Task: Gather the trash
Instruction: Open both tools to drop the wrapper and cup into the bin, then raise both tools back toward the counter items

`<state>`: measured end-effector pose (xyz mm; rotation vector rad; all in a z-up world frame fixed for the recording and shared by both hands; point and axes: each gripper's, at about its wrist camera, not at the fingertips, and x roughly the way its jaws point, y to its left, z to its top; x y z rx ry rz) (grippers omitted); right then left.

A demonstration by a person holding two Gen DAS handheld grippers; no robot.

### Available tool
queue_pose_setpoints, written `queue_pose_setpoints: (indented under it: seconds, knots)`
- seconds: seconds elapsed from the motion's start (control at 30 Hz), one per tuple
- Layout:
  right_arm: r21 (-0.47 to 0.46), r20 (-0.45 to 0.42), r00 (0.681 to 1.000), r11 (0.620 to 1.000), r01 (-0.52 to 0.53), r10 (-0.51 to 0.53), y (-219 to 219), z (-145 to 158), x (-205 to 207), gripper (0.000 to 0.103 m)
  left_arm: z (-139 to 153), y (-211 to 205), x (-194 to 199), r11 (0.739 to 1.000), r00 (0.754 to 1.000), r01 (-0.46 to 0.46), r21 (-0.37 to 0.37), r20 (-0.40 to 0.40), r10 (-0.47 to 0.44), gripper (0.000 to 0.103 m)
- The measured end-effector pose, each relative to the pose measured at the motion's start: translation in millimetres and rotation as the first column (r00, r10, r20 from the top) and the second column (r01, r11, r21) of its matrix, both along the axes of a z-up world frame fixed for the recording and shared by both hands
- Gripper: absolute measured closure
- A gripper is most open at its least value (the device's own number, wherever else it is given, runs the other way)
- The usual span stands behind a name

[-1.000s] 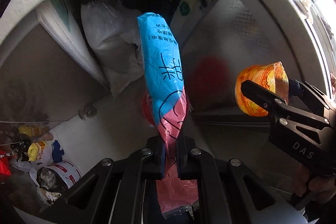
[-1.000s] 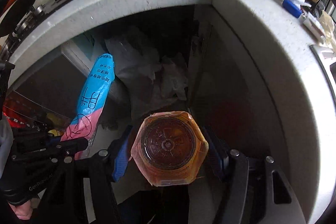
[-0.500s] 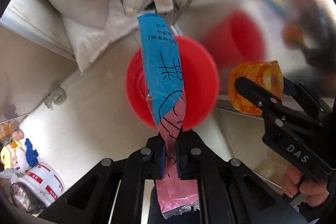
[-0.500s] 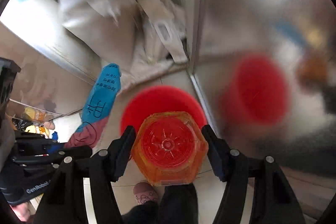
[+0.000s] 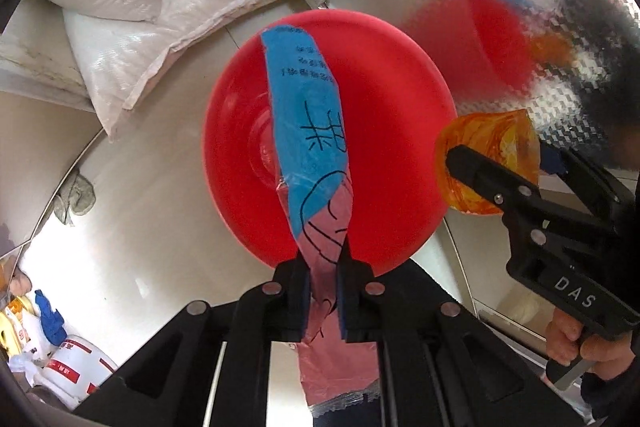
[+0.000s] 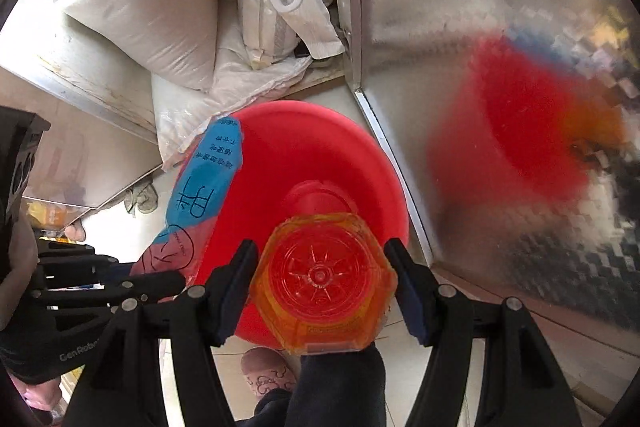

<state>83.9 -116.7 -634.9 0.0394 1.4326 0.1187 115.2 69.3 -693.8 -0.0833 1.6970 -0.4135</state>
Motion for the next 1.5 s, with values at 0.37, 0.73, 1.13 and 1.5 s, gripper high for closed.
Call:
queue_pose_setpoints:
  seconds: [0.37, 0.73, 1.13, 1.5]
  knots:
    - [-0.014, -0.010, 0.999, 0.999, -0.042, 0.042, 0, 3, -3, 0.015, -2, 0, 3, 0.998, 0.999, 0.043, 0.045, 0.024, -0.044, 0.074]
    - [-0.077, 0.027, 0.998, 0.996, -0.050, 0.052, 10, 89, -11, 0.012, 105, 15, -5, 0.993, 0.984, 0.049, 0.108, 0.164, -0.066, 0.062]
    - [-0.107, 0.155, 0.984, 0.992, -0.072, 0.088, 39, 304, -21, 0.012, 331, 48, -35, 0.989, 0.929, -0.111, 0.097, 0.364, 0.069, 0.026]
    - [-0.168, 0.348, 0.935, 0.986, -0.006, 0.065, 41, 477, -42, 0.006, 507, 48, -51, 0.995, 0.845, -0.081, 0.061, 0.534, 0.036, 0.016]
